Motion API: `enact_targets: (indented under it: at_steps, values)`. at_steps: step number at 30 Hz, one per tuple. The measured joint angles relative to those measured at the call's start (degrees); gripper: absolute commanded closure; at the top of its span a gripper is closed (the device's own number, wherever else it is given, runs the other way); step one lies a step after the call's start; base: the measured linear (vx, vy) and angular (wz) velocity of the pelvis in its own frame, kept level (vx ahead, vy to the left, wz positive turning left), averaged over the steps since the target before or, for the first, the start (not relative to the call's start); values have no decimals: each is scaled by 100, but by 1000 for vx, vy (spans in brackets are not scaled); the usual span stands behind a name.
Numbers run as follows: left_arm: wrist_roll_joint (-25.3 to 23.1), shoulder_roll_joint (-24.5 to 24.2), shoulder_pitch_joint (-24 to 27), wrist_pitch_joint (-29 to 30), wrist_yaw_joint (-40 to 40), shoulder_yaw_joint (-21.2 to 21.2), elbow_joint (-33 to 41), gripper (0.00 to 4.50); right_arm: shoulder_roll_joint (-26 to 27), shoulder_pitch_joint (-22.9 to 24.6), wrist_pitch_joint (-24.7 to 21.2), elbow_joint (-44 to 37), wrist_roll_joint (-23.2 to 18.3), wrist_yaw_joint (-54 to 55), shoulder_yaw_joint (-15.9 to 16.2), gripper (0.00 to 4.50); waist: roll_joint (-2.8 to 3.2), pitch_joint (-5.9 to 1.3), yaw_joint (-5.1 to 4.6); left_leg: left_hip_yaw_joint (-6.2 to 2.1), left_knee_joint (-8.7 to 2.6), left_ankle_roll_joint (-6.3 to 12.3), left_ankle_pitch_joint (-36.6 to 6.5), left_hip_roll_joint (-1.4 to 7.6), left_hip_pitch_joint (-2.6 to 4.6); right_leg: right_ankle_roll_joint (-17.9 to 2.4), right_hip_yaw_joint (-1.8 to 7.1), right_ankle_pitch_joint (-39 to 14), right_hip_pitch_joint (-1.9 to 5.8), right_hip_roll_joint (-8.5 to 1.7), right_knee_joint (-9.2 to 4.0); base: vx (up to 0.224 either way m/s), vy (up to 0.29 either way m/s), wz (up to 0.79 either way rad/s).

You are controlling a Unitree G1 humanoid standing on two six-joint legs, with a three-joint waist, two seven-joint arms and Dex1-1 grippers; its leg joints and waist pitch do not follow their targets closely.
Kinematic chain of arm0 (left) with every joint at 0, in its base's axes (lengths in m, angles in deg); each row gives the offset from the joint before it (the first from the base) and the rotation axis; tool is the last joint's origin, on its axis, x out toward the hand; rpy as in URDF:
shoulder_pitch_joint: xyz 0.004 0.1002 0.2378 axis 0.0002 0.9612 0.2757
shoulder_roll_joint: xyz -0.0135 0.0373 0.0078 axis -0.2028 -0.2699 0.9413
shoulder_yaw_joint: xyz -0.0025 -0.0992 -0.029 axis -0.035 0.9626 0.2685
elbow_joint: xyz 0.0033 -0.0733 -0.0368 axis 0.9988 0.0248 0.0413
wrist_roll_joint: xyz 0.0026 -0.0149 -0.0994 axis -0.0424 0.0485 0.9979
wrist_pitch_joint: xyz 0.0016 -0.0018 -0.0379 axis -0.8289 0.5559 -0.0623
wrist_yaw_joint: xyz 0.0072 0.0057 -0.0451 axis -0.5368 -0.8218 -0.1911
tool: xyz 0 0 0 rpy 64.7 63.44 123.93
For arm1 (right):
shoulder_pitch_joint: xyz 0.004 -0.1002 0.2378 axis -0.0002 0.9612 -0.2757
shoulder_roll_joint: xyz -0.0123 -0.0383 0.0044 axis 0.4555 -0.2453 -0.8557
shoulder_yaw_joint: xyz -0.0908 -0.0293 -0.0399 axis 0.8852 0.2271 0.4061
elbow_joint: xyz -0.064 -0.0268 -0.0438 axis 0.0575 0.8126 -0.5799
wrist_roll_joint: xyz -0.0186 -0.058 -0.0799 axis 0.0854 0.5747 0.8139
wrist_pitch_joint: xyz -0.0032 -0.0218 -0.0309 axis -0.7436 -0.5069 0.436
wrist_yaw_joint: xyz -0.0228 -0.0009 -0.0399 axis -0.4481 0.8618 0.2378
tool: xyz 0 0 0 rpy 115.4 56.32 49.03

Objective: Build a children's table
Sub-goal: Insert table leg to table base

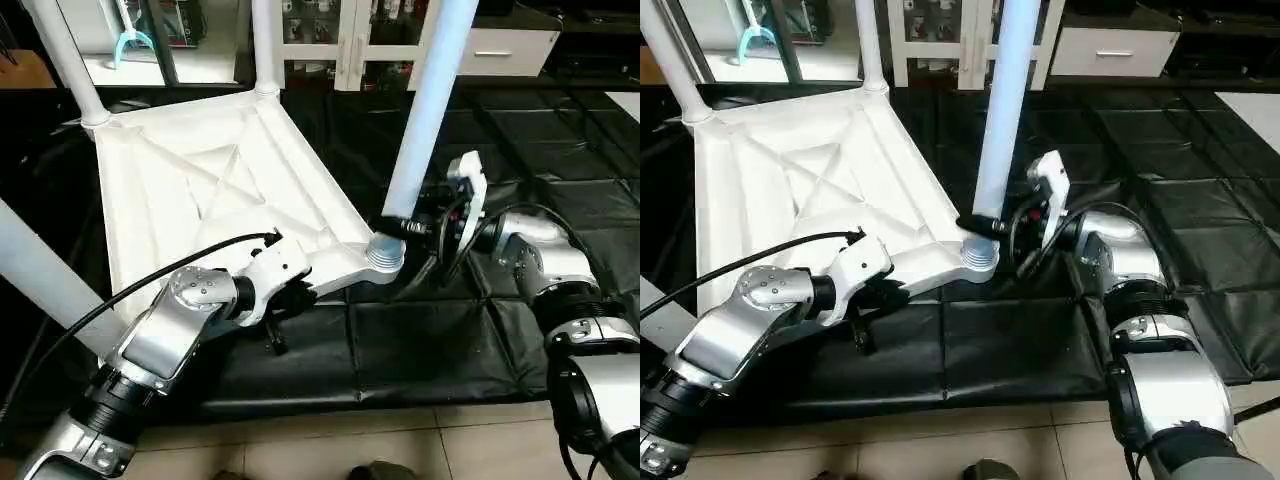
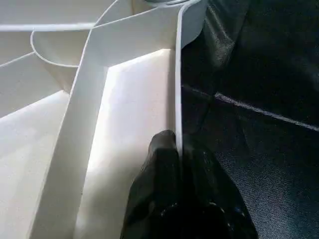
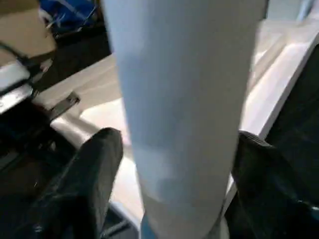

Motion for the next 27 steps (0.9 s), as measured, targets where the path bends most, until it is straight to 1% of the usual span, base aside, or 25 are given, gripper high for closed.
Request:
enact_targets:
  at_steps: [2, 5, 6, 9, 10, 12, 21, 27]
  values:
    - [-4, -5, 8, -9, 8, 0, 6, 450, -8, 0, 38, 120, 20, -53, 27, 157, -3, -1, 2, -1, 1, 0, 0, 1, 0, -1, -2, 0, 0, 0, 2, 0, 0, 0]
    - [-3, -16, 25, -14, 39, -3, 28, 450, -26, -12, 90, 203, 24, -58, 26, 176, -3, -2, 8, -1, 7, 0, 0, 1, 0, -1, -2, 0, 0, 0, 5, 0, 0, 0]
    - [-5, -17, 26, -19, 39, -5, 28, 450, -25, -28, 116, 248, 31, -65, 25, 201, -3, -2, 9, -1, 10, 0, 0, 1, 0, -1, -2, 0, 0, 0, 7, 0, 0, 0]
    - [-9, -17, 30, -28, 46, -9, 29, 450, -26, -62, 169, 324, 115, -62, -1, 213, -3, -2, 14, -2, 14, 0, 0, 2, -1, -1, -2, 0, 0, 0, 10, 0, 0, 0]
    - [-12, -16, 31, -28, 48, -10, 29, 450, -25, -68, 184, 325, 144, -63, -4, 228, -5, -5, 15, -2, 15, 0, 0, 2, -1, -1, -2, 0, 0, 0, 11, 0, 0, 0]
    - [-17, -16, 36, -28, 48, -10, 34, 450, -25, -68, 201, 333, 151, -63, -4, 243, -7, -6, 17, -2, 16, 0, 0, 3, -1, -1, -3, 0, 0, 0, 13, 0, 0, 0]
    - [-61, -34, 93, -27, 48, -10, 101, 450, -1, -137, 368, 501, 247, -130, 1, 254, -28, -23, 24, -4, 23, 1, 0, 6, -1, -1, -7, -1, 0, 0, 22, 0, 0, 0]
    - [-66, -36, 122, -28, 48, -10, 122, 450, 17, -122, 411, 510, 261, -140, -6, 254, -30, -25, 34, -6, 44, 1, 0, 8, -1, -6, -8, -4, 0, 0, 47, 0, 0, 0]
